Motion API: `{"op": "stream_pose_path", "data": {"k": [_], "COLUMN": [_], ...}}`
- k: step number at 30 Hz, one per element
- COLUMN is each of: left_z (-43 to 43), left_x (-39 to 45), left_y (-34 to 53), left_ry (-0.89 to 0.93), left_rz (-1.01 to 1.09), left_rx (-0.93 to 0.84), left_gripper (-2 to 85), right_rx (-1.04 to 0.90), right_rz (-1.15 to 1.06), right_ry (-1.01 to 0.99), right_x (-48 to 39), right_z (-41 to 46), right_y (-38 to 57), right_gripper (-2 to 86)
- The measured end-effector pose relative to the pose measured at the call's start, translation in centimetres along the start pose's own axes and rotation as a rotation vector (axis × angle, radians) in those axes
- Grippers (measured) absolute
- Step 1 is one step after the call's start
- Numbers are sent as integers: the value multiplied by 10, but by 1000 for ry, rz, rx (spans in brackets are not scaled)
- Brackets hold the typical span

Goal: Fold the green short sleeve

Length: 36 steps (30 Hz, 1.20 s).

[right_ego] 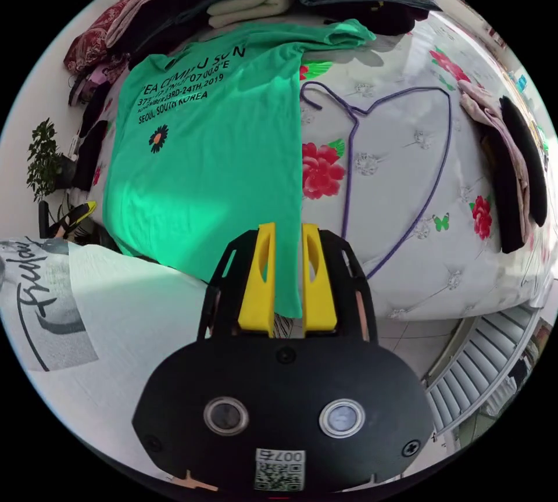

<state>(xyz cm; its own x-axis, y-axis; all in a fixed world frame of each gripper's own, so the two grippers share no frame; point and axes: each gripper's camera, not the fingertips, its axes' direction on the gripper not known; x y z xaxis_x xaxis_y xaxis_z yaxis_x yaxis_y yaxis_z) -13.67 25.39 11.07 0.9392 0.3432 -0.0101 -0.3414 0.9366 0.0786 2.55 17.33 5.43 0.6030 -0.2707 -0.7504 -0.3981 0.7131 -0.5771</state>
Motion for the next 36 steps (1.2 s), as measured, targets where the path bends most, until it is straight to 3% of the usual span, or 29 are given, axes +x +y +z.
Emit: {"op": "stream_pose_path", "data": {"k": [2, 5, 8, 12, 18, 22, 28, 33, 36], "left_z": [11, 21, 19, -27, -72, -67, -43, -21, -24], "left_x": [2, 20, 20, 1, -29, -28, -24, -29, -38], "left_y": [2, -11, -32, -39, 11, 50, 82, 68, 61], "left_ry": [-11, -197, -139, -205, -29, -4, -67, -124, -73], "left_rz": [17, 123, 203, 157, -14, -42, 23, 2, -3], "left_rx": [-49, -85, -109, -17, 152, 154, 88, 15, -28], "left_gripper": [69, 3, -6, -5, 55, 99, 115, 112, 98], "right_rx": [-63, -74, -136, 34, 189, 246, 101, 84, 12], "right_rz": [11, -29, -29, 5, 40, 17, -121, -234, -240], "right_ry": [-12, 84, 82, 57, -80, -176, -62, 159, 151], "right_x": [0, -9, -2, 28, 58, 62, 47, 28, 25], "right_z": [15, 25, 26, -8, -22, -11, 38, 48, 50], "right_y": [10, 14, 10, 20, 59, 94, 120, 131, 126], "right_gripper": [63, 62, 29, 5, 14, 29, 49, 26, 9]}}
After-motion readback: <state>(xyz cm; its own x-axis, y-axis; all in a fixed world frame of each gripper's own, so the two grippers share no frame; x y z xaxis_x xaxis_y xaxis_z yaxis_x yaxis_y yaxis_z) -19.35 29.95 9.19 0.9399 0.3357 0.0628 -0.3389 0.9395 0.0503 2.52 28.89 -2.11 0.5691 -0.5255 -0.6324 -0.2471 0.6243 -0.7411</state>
